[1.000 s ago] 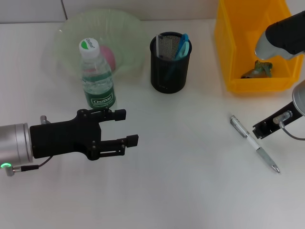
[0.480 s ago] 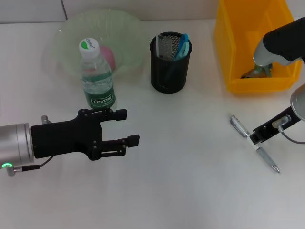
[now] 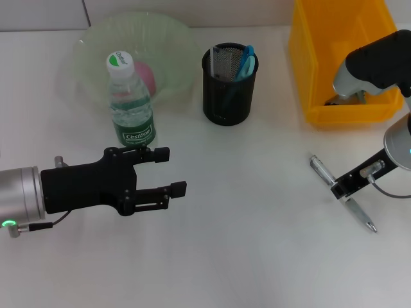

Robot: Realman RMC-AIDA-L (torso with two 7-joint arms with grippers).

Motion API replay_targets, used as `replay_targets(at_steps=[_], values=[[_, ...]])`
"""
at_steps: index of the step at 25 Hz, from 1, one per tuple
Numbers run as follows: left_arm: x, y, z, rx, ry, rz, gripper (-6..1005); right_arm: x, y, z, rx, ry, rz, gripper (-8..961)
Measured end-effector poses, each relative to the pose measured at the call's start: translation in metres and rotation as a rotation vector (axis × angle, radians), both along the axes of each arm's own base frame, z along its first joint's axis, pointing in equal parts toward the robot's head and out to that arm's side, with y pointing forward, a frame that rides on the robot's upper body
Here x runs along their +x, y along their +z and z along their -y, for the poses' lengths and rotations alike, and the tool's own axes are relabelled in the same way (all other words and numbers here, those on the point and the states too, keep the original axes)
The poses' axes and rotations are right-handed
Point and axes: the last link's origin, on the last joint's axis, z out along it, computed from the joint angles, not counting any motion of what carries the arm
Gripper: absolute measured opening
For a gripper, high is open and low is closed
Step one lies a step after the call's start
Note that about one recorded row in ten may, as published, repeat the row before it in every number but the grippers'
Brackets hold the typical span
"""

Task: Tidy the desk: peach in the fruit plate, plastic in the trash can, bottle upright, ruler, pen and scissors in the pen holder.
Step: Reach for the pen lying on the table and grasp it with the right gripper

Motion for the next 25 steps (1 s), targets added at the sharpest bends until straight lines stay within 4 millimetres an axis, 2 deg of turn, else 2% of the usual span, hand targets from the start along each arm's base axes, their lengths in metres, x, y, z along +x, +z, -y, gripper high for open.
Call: replay_targets(at_steps=[20,25], values=[[-0.0012,-0.001,0.0017,0.005,-0.001,0.0,778,0.0048,-0.0058,0.0017,-0.024,-0.019,0.01,235],[-0.0014,-0.0009,0.0017,0.007,0.001,0.003,777,0.0033,-0.0053,0.0016,-0.019,-0.012,0.006,152]])
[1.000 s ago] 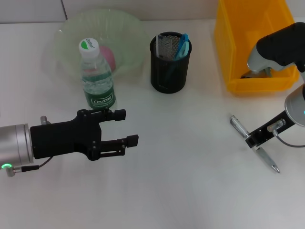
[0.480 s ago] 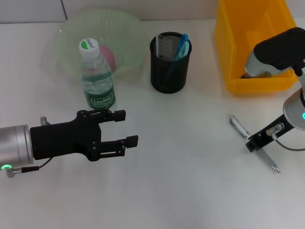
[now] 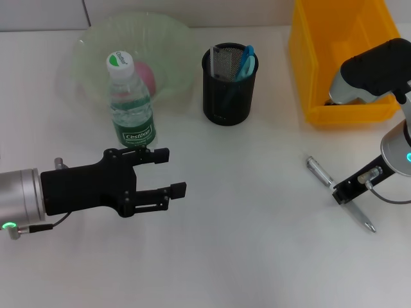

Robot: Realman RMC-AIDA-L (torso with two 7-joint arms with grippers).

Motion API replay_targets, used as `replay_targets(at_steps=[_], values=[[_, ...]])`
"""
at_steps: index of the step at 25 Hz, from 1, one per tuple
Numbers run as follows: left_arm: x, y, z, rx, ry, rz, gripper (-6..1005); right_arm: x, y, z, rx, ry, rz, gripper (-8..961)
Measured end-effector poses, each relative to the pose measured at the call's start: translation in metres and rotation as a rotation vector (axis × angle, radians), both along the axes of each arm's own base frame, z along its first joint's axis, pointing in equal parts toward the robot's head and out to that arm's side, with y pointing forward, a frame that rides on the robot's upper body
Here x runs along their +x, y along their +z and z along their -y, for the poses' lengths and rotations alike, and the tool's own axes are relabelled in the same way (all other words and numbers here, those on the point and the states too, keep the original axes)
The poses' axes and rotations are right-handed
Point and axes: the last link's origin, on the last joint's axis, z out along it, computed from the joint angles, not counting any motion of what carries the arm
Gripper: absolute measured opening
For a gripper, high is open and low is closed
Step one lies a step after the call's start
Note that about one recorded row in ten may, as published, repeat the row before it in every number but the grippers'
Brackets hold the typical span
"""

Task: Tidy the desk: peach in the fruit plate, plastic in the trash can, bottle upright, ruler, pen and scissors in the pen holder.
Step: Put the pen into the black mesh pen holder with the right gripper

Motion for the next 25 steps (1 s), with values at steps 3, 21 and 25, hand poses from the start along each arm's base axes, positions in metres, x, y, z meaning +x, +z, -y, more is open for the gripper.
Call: replay_targets(at_steps=[3,21,25], values=[[0.0,0.001,0.0,0.001,0.001,0.003,777,-0.002,0.001,0.0,0.003,0.007,-0.003,124],[-0.005,0.009,0.005,0.031,0.027,0.046,778,-0.059,0.047,-0.032,0.386,0.54,-0.699,156],[-0.003,0.01,0.005,0.038,0.032,0.067,777,-0.057,0.032,-0.066,0.565,0.639,-0.929,174]])
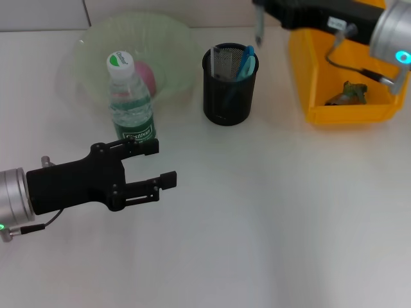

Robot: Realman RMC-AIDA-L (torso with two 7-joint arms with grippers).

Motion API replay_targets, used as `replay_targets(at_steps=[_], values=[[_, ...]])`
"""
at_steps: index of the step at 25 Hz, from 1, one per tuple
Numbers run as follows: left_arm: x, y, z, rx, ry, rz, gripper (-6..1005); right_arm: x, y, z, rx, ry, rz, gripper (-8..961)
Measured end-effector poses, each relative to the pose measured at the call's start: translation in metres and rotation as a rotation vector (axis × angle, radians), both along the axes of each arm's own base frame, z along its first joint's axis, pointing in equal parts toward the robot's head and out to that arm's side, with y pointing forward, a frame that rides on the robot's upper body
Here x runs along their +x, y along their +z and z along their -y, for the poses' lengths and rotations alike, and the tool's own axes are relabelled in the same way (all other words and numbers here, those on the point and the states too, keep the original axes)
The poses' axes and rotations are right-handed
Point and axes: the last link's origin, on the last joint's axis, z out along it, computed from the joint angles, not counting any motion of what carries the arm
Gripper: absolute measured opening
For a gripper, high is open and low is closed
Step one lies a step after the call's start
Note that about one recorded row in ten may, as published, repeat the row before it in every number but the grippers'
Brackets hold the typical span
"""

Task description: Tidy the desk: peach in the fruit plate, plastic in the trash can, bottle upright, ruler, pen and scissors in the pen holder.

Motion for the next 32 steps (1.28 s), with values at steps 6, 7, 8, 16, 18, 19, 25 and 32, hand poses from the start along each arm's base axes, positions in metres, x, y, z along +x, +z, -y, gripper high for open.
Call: replay_targets(at_steps=[6,7,8,16,18,19,25,32], values=[[0.002,0.0,-0.002,0.004,-0.002,0.006,777,0.009,-0.028,-0.033,0.076,-0.038,-0.114,201],[0.003,0.001,-0.003,0.008,0.0,0.009,778,0.011,-0.039,-0.039,0.086,-0.059,-0.096,205],[0.003,0.001,-0.004,0.009,0.001,0.009,778,0.011,-0.039,-0.039,0.086,-0.059,-0.096,210],[0.005,0.004,-0.01,0.037,0.0,0.013,777,0.005,-0.057,-0.038,0.057,-0.031,-0.024,246],[0.005,0.005,-0.01,0.041,0.001,0.013,778,0.005,-0.058,-0.037,0.052,-0.028,-0.024,255],[0.005,0.006,-0.011,0.044,0.002,0.014,778,0.006,-0.058,-0.035,0.048,-0.029,-0.027,260],[0.004,0.009,-0.013,0.057,0.004,0.016,777,0.016,-0.056,-0.029,0.044,-0.053,-0.055,287],[0.004,0.01,-0.01,0.05,0.0,0.026,779,0.02,-0.045,-0.013,0.04,0.016,-0.122,424]])
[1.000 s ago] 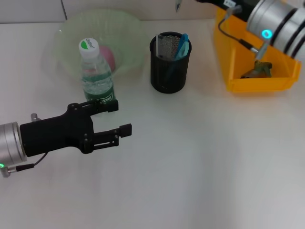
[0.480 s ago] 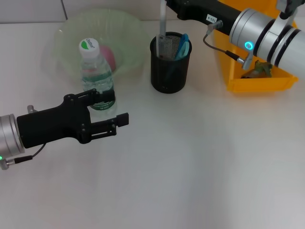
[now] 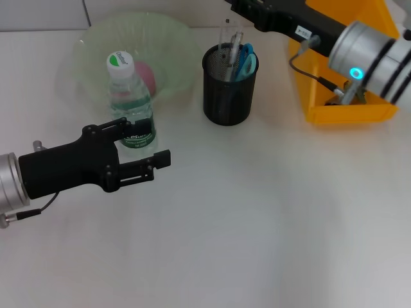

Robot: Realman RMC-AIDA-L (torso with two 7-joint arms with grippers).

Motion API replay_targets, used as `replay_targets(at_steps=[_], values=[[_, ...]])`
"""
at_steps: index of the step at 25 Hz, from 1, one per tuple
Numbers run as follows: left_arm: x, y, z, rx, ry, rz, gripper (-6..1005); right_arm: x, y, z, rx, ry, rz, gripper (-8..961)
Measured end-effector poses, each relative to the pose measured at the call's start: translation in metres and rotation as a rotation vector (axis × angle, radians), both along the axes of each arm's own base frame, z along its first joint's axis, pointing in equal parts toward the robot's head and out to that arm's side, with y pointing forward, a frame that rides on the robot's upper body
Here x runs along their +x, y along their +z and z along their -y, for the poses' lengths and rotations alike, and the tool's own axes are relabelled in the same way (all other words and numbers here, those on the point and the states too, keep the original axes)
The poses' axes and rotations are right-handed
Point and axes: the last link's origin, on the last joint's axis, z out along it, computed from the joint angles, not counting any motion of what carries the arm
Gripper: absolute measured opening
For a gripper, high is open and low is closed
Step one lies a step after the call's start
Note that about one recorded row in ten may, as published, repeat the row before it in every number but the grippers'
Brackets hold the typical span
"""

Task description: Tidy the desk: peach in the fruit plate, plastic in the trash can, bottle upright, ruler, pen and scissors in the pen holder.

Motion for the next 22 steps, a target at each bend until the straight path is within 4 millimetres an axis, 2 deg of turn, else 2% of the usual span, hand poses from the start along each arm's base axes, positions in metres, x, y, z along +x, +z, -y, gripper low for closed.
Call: replay_targets(at_steps=[2,3,5,7,8,9,11,13,18,22], values=[[0.0,0.0,0.001,-0.005,-0.003,0.001,779,0.002,0.005,0.011,0.003,0.052,-0.004,503],[-0.001,0.002,0.003,-0.015,-0.006,0.004,780,0.006,0.013,0.025,-0.001,0.113,0.011,543],[-0.001,0.005,0.006,-0.033,-0.019,0.011,780,0.009,0.017,0.032,-0.015,0.136,0.024,601],[-0.001,0.008,0.008,-0.046,-0.033,0.012,781,0.017,0.025,0.052,-0.081,0.206,0.062,667],[0.0,0.012,0.014,-0.086,-0.064,0.014,781,0.029,0.032,0.076,-0.201,0.292,0.115,704],[0.0,0.012,0.014,-0.086,-0.064,0.014,782,0.029,0.032,0.076,-0.201,0.292,0.115,740],[0.0,0.015,0.018,-0.12,-0.085,0.01,782,0.04,0.038,0.093,-0.299,0.353,0.149,814],[-0.002,0.017,0.02,-0.124,-0.089,0.008,783,0.055,0.046,0.119,-0.449,0.433,0.174,814],[-0.001,0.017,0.019,-0.133,-0.082,0.006,784,0.062,0.043,0.136,-0.541,0.477,0.179,815],[0.0,0.016,0.02,-0.143,-0.088,0.008,785,0.063,0.038,0.14,-0.528,0.489,0.17,815]])
